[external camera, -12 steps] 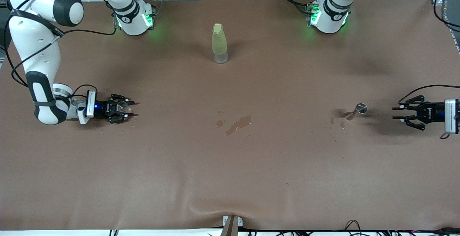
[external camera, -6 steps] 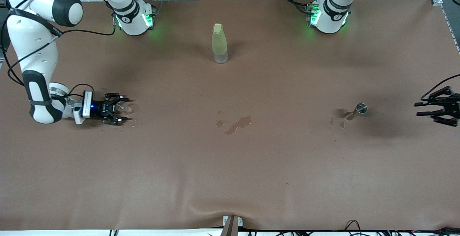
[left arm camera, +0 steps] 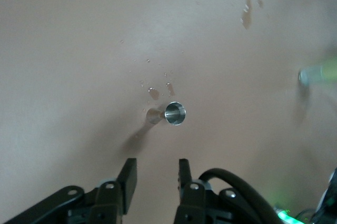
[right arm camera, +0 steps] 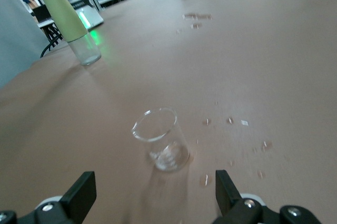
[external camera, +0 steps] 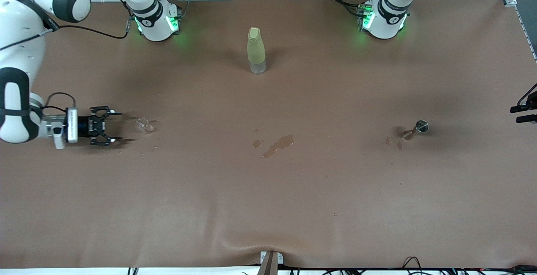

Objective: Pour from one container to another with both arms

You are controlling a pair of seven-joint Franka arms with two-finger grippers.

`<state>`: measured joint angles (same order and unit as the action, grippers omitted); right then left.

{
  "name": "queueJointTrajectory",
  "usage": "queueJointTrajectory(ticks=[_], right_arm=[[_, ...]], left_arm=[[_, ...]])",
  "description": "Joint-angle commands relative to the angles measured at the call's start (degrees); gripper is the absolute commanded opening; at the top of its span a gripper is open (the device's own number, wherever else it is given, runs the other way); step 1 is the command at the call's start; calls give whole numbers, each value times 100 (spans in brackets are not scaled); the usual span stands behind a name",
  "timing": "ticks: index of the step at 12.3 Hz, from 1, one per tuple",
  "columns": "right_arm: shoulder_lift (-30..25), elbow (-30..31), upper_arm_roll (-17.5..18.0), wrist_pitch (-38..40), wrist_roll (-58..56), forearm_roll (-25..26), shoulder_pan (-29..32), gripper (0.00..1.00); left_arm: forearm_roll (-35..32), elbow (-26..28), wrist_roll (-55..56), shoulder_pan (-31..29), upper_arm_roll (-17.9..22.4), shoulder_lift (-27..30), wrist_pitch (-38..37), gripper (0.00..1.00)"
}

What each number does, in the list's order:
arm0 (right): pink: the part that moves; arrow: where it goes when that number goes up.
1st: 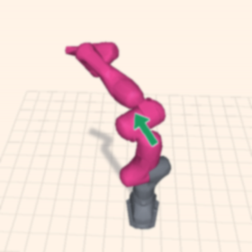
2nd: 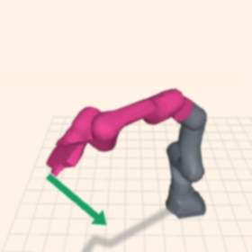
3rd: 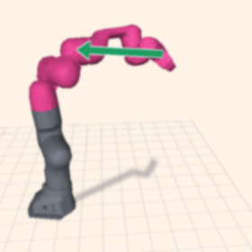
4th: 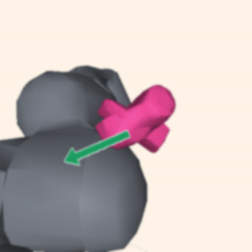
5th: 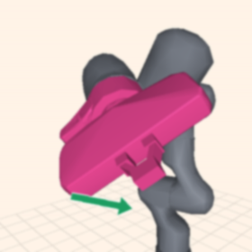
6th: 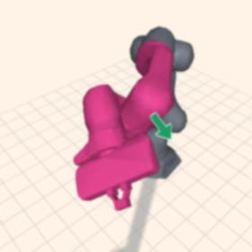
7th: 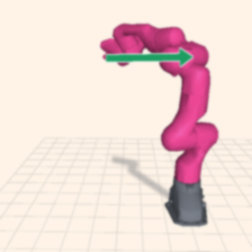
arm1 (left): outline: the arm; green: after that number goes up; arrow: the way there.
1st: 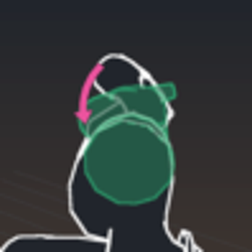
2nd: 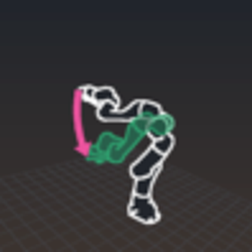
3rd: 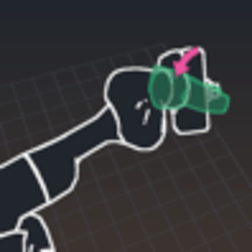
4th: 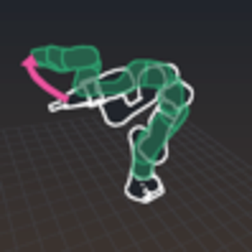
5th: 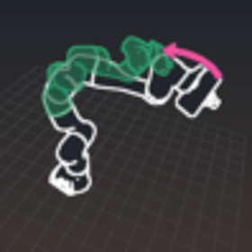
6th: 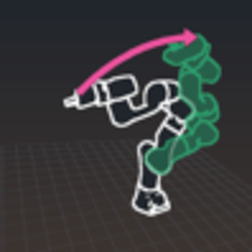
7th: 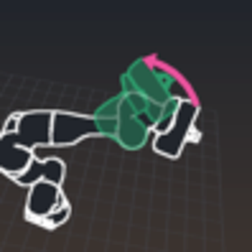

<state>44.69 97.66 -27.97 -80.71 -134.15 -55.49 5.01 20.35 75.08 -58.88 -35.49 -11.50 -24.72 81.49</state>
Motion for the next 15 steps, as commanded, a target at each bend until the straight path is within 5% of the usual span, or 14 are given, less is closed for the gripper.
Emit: queueJointTrajectory(ticks=[1, 6, 10, 13, 15], right_arm=[[-643, 7, -418, -32, 1386, 686, -333, 100], [-2084, 7, -674, -156, 4145, 1952, -684, 100], [-3306, -316, -666, -103, 6861, 3095, -1080, 100], [-3834, -581, -604, -59, 8418, 3658, -1422, 100], [-4046, -914, -220, 133, 9629, 4114, -1511, 100]], left_arm=[[-154, 182, 1365, 320, 16, 458, 16, 95], [-804, 787, 3790, 1578, 149, 1512, 279, 100], [-1190, 1483, 5087, 2939, 876, 2225, 922, 100], [-1629, 1588, 5838, 3591, 1036, 2489, 939, 100], [-1806, 1598, 6580, 3925, 1036, 2525, 983, 100]])
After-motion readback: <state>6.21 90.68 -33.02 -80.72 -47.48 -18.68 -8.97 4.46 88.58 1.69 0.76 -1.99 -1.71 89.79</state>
